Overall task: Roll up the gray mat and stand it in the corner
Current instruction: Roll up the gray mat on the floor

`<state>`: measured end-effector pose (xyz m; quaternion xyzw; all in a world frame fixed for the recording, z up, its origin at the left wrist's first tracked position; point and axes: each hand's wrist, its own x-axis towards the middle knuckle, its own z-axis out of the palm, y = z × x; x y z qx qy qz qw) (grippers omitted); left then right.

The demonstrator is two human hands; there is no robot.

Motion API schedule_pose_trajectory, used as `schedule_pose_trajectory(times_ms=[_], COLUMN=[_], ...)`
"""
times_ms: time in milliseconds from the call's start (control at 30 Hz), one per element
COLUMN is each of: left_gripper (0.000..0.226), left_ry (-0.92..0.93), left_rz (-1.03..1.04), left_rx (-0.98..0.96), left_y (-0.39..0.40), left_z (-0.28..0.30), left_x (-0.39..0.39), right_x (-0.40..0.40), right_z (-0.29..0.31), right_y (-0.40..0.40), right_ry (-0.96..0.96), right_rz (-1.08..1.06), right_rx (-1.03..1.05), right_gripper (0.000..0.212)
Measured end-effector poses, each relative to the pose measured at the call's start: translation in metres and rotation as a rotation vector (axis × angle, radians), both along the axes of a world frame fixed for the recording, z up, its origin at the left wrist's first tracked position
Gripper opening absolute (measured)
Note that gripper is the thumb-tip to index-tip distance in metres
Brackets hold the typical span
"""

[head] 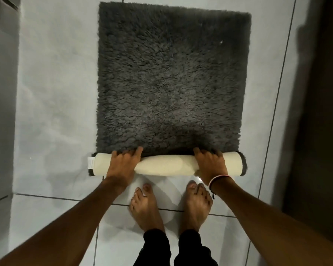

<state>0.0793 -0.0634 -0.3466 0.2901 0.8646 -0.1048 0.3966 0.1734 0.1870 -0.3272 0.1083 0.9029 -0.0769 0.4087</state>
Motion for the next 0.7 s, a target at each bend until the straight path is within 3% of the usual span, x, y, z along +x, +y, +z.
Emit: schedule_pose_trajectory(times_ms=[67, 200, 300, 367, 433, 533, 700], left_gripper=[0.075, 0.063, 0.056, 0.08, 0.089, 0.081, 0.079], left_ry=[0.089, 0.326, 0.326, 0.265, 0.261, 0.27, 0.157], left_rz=[-0.016, -0.022, -0.043, -0.069, -0.102, -0.111, -0.094], left_rx=[0.042, 0.183, 0.223, 0.15, 0.087, 0.076, 0.019], left_y=[-0.004, -0.01, -0.01, -0.004, 0.004, 0.017, 0.016], left_z=[0.007, 0.012, 0.006, 0.002, 0.0, -0.001, 0.012], left_x=[-0.009, -0.01, 0.003, 0.005, -0.003, -0.023, -0.011], right_x=[0.002, 0.007, 0.006, 0.005, 0.0, -0.014, -0.003], right_z=[0.003, 0.006, 0.001, -0.004, -0.007, -0.008, 0.001], right_y=[0.007, 0.02, 0.02, 0.017, 0.011, 0.003, 0.001], right_ry=[0.11, 0.276, 0.112, 0.028, 0.05, 0.13, 0.115], right_rz=[-0.057, -0.015, 0.078, 0.135, 0.135, 0.065, 0.032], right_rx=[0.045, -0.005, -0.011, 0.037, 0.086, 0.131, 0.077], right_gripper=[0.073, 0.06, 0.096, 0.116, 0.104, 0.073, 0.067])
